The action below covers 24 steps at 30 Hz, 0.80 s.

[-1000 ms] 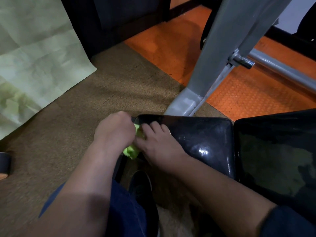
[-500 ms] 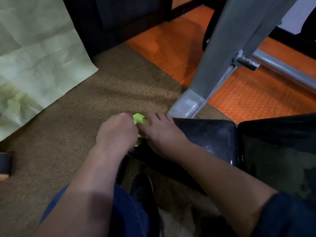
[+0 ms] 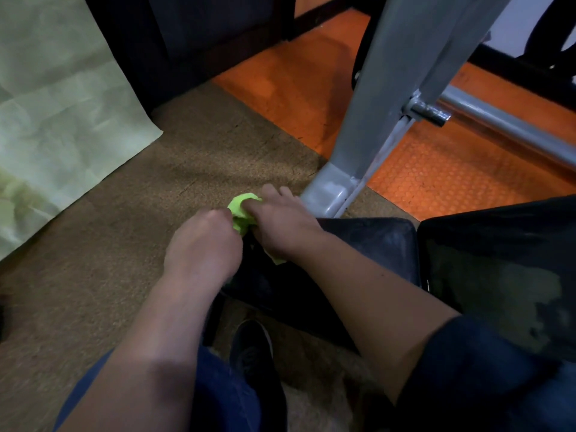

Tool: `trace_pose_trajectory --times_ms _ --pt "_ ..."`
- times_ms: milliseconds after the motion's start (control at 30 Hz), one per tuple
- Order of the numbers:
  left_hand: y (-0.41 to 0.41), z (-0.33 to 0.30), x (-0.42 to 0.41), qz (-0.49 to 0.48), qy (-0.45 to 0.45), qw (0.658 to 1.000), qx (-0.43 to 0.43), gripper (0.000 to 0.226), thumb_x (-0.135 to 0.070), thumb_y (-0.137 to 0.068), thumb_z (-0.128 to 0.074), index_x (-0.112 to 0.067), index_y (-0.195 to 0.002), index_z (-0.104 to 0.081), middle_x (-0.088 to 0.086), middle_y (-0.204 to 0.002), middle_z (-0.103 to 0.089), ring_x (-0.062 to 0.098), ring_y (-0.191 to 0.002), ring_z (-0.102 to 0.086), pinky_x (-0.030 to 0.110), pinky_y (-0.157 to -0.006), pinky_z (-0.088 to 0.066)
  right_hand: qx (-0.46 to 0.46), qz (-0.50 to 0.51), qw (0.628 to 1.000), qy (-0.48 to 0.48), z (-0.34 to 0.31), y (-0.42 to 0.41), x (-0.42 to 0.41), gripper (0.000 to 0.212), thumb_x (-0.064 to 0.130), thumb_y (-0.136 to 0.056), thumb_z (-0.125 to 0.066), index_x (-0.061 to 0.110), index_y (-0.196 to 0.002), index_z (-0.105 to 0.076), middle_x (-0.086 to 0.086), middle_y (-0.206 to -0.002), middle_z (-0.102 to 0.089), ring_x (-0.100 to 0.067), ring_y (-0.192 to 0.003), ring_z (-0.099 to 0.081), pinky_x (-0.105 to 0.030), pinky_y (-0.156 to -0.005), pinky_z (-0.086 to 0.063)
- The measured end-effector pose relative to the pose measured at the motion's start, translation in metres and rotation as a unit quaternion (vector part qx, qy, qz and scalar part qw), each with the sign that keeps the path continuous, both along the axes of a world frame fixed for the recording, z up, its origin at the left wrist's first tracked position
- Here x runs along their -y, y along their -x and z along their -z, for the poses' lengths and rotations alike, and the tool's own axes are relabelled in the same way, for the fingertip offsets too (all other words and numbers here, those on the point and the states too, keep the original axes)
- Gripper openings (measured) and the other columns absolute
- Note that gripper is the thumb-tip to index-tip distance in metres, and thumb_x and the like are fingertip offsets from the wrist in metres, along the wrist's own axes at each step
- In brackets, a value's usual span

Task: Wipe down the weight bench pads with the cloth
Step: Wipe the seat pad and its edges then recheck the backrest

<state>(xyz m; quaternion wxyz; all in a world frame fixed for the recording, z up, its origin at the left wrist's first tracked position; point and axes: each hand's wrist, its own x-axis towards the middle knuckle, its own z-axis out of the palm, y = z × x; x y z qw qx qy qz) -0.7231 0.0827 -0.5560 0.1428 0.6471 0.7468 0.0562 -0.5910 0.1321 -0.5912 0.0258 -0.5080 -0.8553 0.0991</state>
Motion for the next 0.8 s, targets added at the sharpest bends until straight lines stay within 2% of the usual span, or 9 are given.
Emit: trace_pose_trajectory --times_ms 100,200,300,367,467,533,633,700,800 --pt "0.003 0.000 0.002 0.000 -0.001 1.000 0.018 0.021 -0.013 -0.095 -0.043 -0.014 -0.100 -0.063 0.012 -0.091 -0.053 0.032 -0.084 -0.054 0.036 -0.068 -0.039 -0.032 0.026 0.998 0.040 -0.009 -0.026 -0.001 0.037 0.027 -0.094 -0.054 0.031 -0.131 -0.054 -0.007 -0.126 -0.047 -0.030 -0.113 -0.046 -0.044 -0.093 -0.044" --pt "0.007 0.003 0.003 -0.003 -0.002 0.999 0.039 0.018 -0.010 -0.095 -0.041 -0.012 -0.085 -0.056 0.007 -0.086 -0.049 0.026 -0.078 -0.049 0.034 -0.064 -0.038 -0.024 0.123 0.990 0.059 -0.024 -0.091 -0.010 0.046 0.032 -0.093 -0.063 0.028 -0.138 -0.053 -0.010 -0.130 -0.052 -0.031 -0.119 -0.051 -0.039 -0.098 -0.043" --pt "0.004 0.004 0.002 0.005 -0.007 0.998 0.056 0.018 -0.010 -0.094 -0.041 -0.012 -0.079 -0.051 0.008 -0.084 -0.051 0.027 -0.077 -0.052 0.034 -0.062 -0.038 0.035 0.227 0.971 0.074 -0.044 -0.156 -0.025 0.041 0.030 -0.090 -0.066 0.020 -0.130 -0.060 -0.016 -0.123 -0.062 -0.035 -0.111 -0.059 -0.033 -0.084 -0.043" --pt "0.001 0.002 0.001 0.011 0.003 0.998 0.059 0.016 -0.013 -0.095 -0.042 -0.013 -0.080 -0.049 0.008 -0.087 -0.051 0.028 -0.081 -0.053 0.035 -0.066 -0.040 0.070 0.256 0.956 0.123 -0.053 -0.180 -0.031 0.036 0.036 -0.089 -0.065 0.018 -0.121 -0.064 -0.015 -0.115 -0.067 -0.032 -0.101 -0.061 -0.030 -0.076 -0.041" --pt "-0.001 0.003 0.000 0.025 0.003 0.998 0.049 0.015 -0.014 -0.095 -0.043 -0.015 -0.080 -0.046 0.011 -0.092 -0.053 0.033 -0.088 -0.057 0.036 -0.068 -0.040 0.145 0.258 0.936 0.193 -0.052 -0.192 -0.038 0.042 0.036 -0.087 -0.066 0.027 -0.127 -0.062 -0.011 -0.120 -0.065 -0.028 -0.099 -0.059 -0.029 -0.079 -0.044" --pt "-0.001 0.004 0.000 0.032 0.000 0.998 0.046 0.012 -0.016 -0.094 -0.045 -0.011 -0.087 -0.054 0.013 -0.098 -0.058 0.034 -0.094 -0.060 0.038 -0.071 -0.046 0.168 0.262 0.927 0.210 -0.049 -0.191 -0.044 0.048 0.032 -0.086 -0.067 0.028 -0.132 -0.060 -0.010 -0.123 -0.062 -0.026 -0.096 -0.056 -0.028 -0.079 -0.043" --pt "0.000 0.003 0.001 0.033 0.009 0.998 0.050 0.022 -0.020 -0.094 -0.047 -0.012 -0.105 -0.065 0.013 -0.103 -0.062 0.034 -0.097 -0.062 0.042 -0.079 -0.053 0.137 0.247 0.935 0.215 -0.040 -0.174 -0.048 0.045 0.037 -0.087 -0.067 0.023 -0.129 -0.062 -0.012 -0.121 -0.064 -0.026 -0.094 -0.057 -0.029 -0.080 -0.047" --pt "0.000 0.003 0.001 0.032 0.000 0.998 0.053 0.023 -0.019 -0.095 -0.047 -0.012 -0.105 -0.066 0.009 -0.099 -0.059 0.032 -0.095 -0.061 0.039 -0.076 -0.050 0.118 0.217 0.948 0.202 -0.033 -0.162 -0.047 0.039 0.038 -0.087 -0.067 0.023 -0.123 -0.064 -0.011 -0.118 -0.066 -0.028 -0.100 -0.061 -0.030 -0.080 -0.048" --pt "0.000 0.007 0.001 0.029 -0.009 0.998 0.061 0.019 -0.016 -0.094 -0.046 -0.012 -0.100 -0.064 0.007 -0.092 -0.054 0.030 -0.088 -0.058 0.038 -0.071 -0.046 0.114 0.212 0.948 0.206 -0.033 -0.158 -0.051 0.041 0.031 -0.084 -0.070 0.026 -0.125 -0.064 -0.008 -0.116 -0.066 -0.027 -0.099 -0.060 -0.028 -0.078 -0.045"
